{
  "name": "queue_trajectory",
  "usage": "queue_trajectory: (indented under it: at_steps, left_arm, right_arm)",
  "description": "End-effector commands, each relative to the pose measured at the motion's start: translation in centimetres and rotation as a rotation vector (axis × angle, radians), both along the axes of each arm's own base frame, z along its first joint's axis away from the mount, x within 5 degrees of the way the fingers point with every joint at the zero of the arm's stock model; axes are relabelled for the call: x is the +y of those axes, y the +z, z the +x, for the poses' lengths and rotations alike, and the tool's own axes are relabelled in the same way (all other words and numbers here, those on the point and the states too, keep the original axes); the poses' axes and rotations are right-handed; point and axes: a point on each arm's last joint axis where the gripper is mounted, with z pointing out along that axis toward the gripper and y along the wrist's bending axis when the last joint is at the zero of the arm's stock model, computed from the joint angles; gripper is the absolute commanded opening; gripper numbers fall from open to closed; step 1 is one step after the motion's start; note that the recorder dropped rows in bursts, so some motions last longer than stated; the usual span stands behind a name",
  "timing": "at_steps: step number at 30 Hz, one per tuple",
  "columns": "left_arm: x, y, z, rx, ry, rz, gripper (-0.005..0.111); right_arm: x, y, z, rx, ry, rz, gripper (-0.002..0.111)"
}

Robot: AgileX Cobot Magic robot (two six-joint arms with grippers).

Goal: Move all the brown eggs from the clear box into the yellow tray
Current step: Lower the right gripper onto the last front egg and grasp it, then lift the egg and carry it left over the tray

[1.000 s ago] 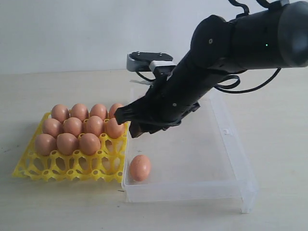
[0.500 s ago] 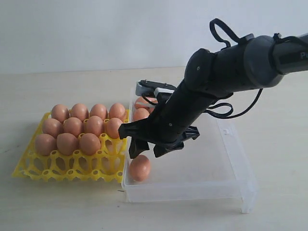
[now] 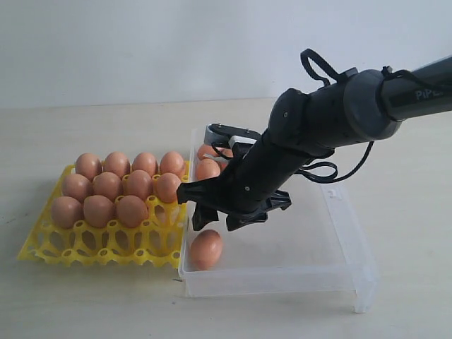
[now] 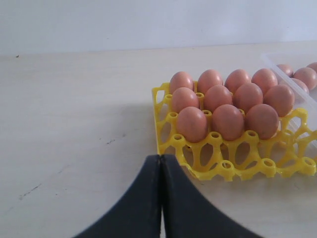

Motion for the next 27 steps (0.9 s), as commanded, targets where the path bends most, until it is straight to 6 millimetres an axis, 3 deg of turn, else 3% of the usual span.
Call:
queue_trajectory:
  at_steps: [1,13,20,27]
  left_arm:
    - [0.0,0.2,0.0,-0.019,0.003,-0.001,0.000]
    - [0.0,0.2,0.0,-0.019,0.003,-0.001,0.000]
    - [0.0,0.2,0.0,-0.019,0.003,-0.001,0.000]
    - [0.0,0.2,0.0,-0.019,0.003,-0.001,0.000]
  right_arm:
    - [-0.2,-0.2,0.2,-0.003,-0.015,0.001,0.054]
    - [-0.1,-0.7,-0.8,0.089,0.062,-0.001,0.054]
    - [-0.1,-0.7,-2.0,0.155,0.234,-0.008,0.054]
    - [-0.1,-0.7,-1.7,0.123,0.219,-0.009,0.052]
